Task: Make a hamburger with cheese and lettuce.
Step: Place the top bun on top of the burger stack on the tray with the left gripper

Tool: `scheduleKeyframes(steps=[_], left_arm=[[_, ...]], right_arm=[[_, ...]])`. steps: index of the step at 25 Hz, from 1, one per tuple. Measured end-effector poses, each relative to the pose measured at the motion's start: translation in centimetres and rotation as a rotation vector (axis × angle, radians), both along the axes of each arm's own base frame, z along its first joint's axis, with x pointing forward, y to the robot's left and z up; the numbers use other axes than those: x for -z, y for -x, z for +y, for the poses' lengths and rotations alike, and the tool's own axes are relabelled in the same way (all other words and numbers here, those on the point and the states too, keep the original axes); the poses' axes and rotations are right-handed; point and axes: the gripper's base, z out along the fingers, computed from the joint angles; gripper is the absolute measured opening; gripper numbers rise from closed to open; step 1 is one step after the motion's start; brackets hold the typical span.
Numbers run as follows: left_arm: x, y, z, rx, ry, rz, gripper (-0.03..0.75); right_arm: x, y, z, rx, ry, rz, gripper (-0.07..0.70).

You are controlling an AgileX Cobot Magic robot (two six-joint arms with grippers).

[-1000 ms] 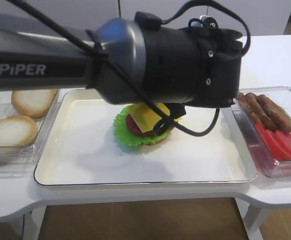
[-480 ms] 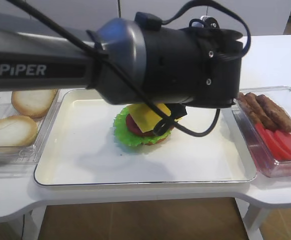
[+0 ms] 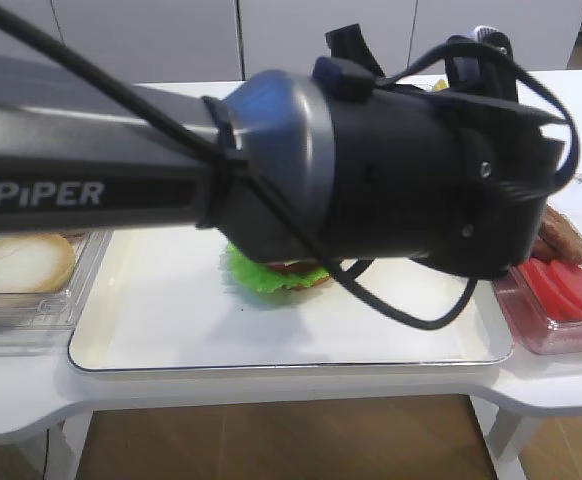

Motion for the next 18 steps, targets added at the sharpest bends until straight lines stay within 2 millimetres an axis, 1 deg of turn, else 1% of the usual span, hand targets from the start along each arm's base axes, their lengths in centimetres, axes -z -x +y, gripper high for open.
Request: scheduleKeyframes(steps=[8,13,15,18], left_arm=[[-0.3,0.3,-0.4,0.017,0.008,-0.026,0.16],[-0.3,1.5,-1.2,0.044,0.032,-0.036,0.16],[-0.1,1.9,-1.4,0.054,0.036,-0.038,0.16],[0.7,2.0,-1.2,0.056,0.009,-0.032,0.158]], right_arm=[[0.0,0.0,0.1,-0.009,0.002,-0.001,0.024],[0.0,0.0,0.1,-0.009,0.002,-0.001,0.024],[0.0,0.0,0.1,-0.009,0.002,-0.001,0.024],[0.0,0.0,0.1,-0.009,0.002,-0.001,0.024]])
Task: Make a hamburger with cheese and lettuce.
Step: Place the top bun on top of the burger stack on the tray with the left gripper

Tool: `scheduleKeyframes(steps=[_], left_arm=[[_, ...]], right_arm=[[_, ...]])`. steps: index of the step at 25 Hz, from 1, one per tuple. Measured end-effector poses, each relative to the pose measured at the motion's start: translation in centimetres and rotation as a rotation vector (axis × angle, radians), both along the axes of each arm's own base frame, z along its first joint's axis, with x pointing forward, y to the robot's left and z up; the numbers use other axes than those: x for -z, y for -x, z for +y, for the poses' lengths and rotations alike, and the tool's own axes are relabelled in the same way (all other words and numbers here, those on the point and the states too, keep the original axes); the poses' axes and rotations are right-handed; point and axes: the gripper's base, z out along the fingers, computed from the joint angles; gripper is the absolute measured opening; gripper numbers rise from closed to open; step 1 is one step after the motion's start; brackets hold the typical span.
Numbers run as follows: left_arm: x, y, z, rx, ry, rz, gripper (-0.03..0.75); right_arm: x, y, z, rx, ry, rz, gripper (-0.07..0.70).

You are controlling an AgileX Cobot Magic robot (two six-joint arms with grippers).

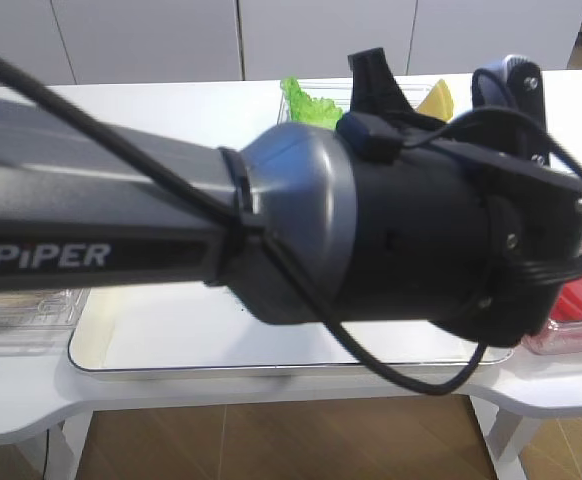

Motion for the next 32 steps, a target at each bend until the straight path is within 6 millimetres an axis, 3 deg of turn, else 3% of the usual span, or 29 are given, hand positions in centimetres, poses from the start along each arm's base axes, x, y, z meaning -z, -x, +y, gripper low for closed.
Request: scheduleKeyframes(steps=[13,32], left_arm=[[0.3,-1.4,0.9,0.006,-0.034,-0.124,0.158],[2.4,-1.2,1.5,0.029,-0.065,-0.142,0.158]], right_arm=[[0.0,0.0,0.0,0.0,0.0,0.0,0.024],[0.0,0.0,0.0,-0.001,-0.001,0.0,0.024]])
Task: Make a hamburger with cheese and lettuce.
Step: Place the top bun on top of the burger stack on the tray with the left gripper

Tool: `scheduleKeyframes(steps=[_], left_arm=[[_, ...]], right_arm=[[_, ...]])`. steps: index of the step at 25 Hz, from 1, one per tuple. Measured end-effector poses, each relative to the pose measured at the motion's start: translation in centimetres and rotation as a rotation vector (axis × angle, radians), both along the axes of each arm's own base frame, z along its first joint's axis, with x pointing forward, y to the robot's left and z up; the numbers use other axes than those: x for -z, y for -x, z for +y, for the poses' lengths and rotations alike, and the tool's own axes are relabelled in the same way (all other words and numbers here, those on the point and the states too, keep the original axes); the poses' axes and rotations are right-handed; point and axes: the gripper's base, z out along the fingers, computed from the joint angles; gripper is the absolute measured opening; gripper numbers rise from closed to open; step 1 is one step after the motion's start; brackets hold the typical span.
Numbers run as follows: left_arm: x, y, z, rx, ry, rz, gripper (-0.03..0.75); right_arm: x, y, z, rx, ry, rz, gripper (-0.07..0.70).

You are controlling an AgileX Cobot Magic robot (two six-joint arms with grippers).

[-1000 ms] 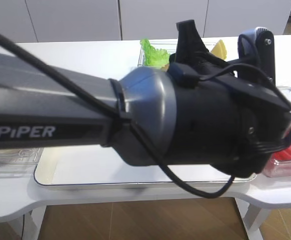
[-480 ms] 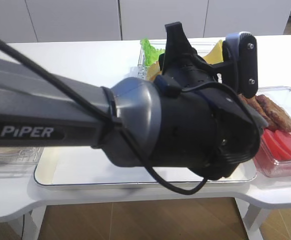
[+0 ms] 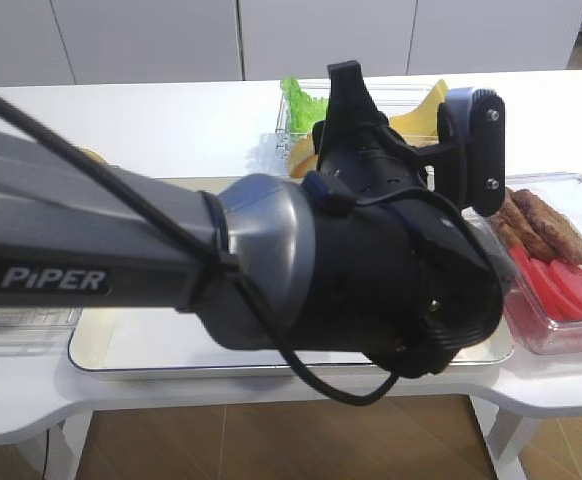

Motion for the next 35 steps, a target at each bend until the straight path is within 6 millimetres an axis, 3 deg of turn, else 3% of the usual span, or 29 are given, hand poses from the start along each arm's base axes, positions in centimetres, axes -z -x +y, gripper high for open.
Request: scheduleKeyframes(steps=[28,35], left_arm=[[0.7,-0.1,0.4,-0.003,-0.148,0.069,0.158],[1.2,-1.2,1.6,-0.073,-0.108,0.123,0.158]], right_arm=[[0.0,0.0,0.0,0.0,0.0,0.0,0.024],[0.0,0.0,0.0,0.0,0.0,0.0,0.024]])
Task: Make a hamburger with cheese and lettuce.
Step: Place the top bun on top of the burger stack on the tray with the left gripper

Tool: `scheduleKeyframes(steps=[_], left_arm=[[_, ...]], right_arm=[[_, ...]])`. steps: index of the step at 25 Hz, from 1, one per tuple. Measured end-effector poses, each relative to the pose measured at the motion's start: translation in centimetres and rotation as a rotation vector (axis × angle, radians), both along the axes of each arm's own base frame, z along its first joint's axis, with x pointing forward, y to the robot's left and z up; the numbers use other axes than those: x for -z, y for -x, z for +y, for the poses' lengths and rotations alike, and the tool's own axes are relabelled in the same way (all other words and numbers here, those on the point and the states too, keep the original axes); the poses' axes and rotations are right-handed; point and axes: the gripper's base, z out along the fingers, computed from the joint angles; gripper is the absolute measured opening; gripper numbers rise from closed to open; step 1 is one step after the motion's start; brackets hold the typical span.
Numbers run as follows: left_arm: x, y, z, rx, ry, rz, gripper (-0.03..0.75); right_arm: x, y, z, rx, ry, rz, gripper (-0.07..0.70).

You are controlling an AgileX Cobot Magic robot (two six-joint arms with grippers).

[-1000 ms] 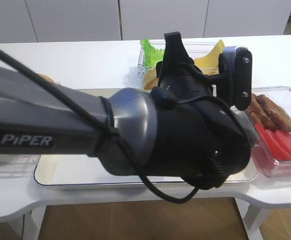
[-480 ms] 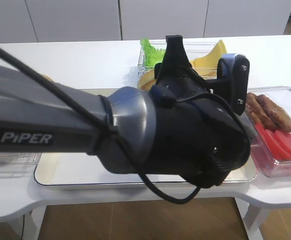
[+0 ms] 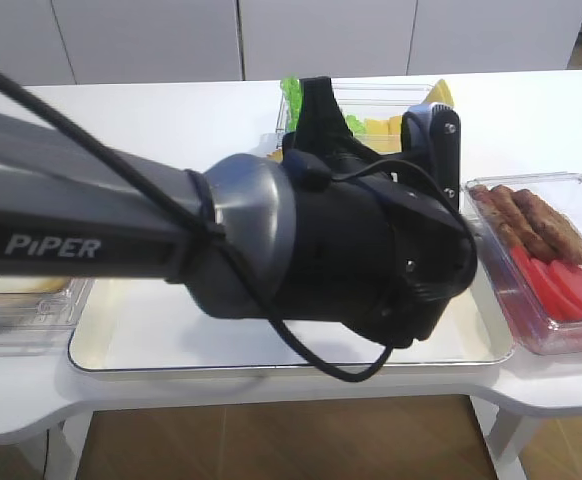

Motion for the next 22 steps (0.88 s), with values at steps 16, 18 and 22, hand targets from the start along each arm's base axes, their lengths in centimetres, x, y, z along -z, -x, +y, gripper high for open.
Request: scheduleKeyframes(steps=[16,18,22], left_arm=[[0.23,0.84,-0.52,0.025,-0.006,0.004,0.158],[0.25,0.84,-0.51,0.024,-0.003,0.006,0.158],[0.25,0.84,-0.51,0.021,0.006,0.005,0.158]], right_arm=[[0.0,0.0,0.0,0.0,0.0,0.0,0.024],[0.0,0.0,0.0,0.0,0.0,0.0,0.024],[0.0,0.0,0.0,0.0,0.0,0.0,0.024]])
